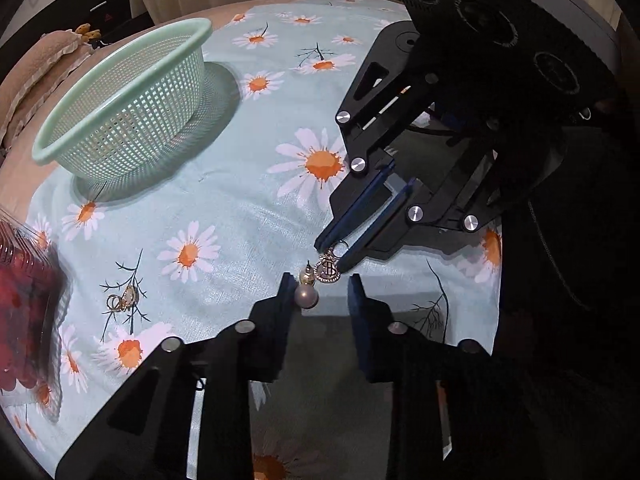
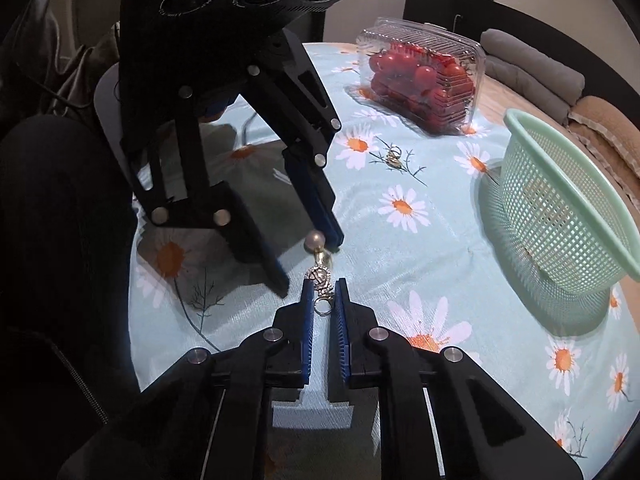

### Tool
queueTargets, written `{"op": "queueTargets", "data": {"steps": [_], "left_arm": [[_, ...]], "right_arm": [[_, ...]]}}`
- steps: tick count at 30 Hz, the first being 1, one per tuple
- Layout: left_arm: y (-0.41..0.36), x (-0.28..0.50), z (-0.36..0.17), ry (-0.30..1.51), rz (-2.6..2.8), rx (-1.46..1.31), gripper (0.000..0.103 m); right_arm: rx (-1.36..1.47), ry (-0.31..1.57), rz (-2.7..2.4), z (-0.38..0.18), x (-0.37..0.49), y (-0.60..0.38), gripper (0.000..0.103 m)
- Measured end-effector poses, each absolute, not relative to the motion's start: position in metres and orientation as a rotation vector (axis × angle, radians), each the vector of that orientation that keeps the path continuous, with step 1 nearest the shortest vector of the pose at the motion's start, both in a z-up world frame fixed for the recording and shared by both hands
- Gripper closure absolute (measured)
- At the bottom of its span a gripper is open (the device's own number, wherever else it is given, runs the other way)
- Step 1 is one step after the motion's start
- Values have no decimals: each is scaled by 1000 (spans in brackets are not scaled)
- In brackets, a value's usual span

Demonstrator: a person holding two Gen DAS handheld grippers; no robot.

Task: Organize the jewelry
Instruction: 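Grasp the pearl earring with the left tool while the right tool grasps a silver charm, then lower the pearl earring into the basket with the left tool while the right tool drops its charm there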

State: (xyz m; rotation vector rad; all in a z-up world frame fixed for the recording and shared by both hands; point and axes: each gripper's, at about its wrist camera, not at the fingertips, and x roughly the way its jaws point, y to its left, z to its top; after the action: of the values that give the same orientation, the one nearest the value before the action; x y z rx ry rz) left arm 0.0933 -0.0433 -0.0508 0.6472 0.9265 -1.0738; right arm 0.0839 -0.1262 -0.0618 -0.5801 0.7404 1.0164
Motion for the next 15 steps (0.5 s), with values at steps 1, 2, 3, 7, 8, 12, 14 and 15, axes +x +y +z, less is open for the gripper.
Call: {"op": "queueTargets", "data": {"steps": [1,2,3,7,8,12,14,15], "left_arm": [[-43,93,-51,926,-1076,645,82],[-43,93,-51,929,-1070,641,84],[-43,95,-51,930,-1060,638,86],[-40,102,-50,940,-1023,627,91],[-39,103,-49,939,-1015,626,91],[-36,106,-46,940,-987,613,91],[-34,108,-44,942,-972,605,91],[-34,108,-42,941,-968,599,91]], "right_arm": [[-577,743,1017,-61,84,-127,94],[-580,746,1013,-61,84,-128,94],[-585,746,1005,-60,84,-128,94],[-616,742,970,-55,81,-129,94],[-616,740,960,-54,81,-130,94],[-590,740,923,-46,82,-138,94],[-586,736,909,-42,82,-141,94],[-580,738,908,-40,82,-142,94]]}}
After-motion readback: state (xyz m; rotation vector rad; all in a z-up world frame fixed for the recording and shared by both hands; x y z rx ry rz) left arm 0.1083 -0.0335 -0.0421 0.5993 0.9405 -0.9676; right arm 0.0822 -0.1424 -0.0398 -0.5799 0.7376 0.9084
